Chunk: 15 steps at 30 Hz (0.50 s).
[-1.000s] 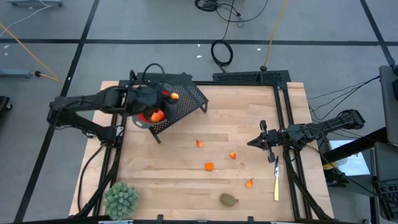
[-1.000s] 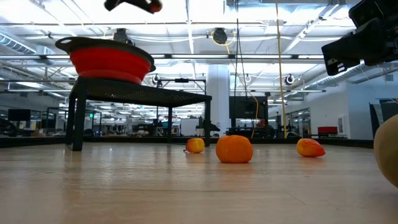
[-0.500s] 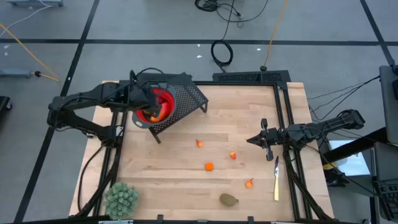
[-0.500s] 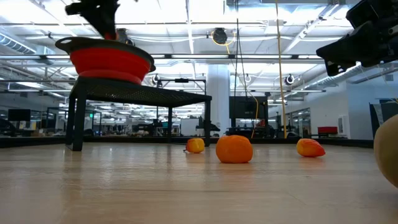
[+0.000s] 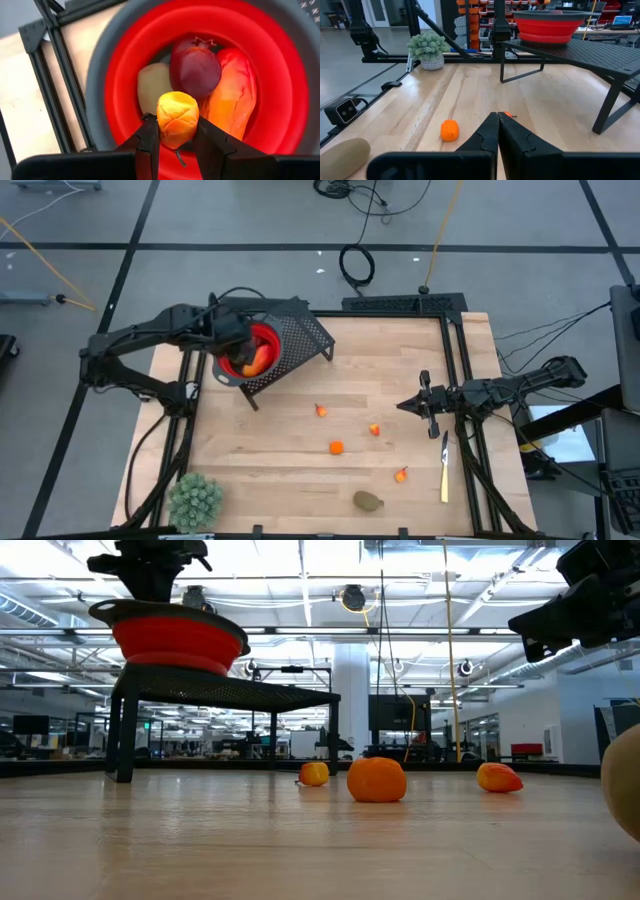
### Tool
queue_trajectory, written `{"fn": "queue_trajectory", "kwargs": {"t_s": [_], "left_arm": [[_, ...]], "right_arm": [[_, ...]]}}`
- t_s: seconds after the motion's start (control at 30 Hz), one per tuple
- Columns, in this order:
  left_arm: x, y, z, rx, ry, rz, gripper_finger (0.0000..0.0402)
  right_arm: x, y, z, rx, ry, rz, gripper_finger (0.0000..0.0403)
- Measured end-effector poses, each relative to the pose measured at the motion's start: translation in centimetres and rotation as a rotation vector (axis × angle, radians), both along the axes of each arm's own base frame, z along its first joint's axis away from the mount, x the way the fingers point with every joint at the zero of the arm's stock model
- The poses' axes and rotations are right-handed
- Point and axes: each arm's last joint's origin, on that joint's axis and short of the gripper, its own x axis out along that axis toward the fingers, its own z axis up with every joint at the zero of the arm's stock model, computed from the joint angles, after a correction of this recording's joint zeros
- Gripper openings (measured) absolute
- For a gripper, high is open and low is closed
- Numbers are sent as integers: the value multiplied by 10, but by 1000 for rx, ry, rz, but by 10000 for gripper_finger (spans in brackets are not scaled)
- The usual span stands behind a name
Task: Pick & Place Fruit
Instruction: Put the peach into the red strainer bowl on the shelf
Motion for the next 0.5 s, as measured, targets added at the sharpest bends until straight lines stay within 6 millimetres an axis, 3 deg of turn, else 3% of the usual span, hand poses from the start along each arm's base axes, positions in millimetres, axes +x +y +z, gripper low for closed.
{"fn": "queue_trajectory", "kwargs": {"t_s": [0.27,0.5], "left_arm": [[13,7,-17,-76,146,15,88],[15,7,-19,-100,140,53,88]], "right_arm": [[0,0,0,0,0,-1,0],[0,0,0,0,0,1,0]]}}
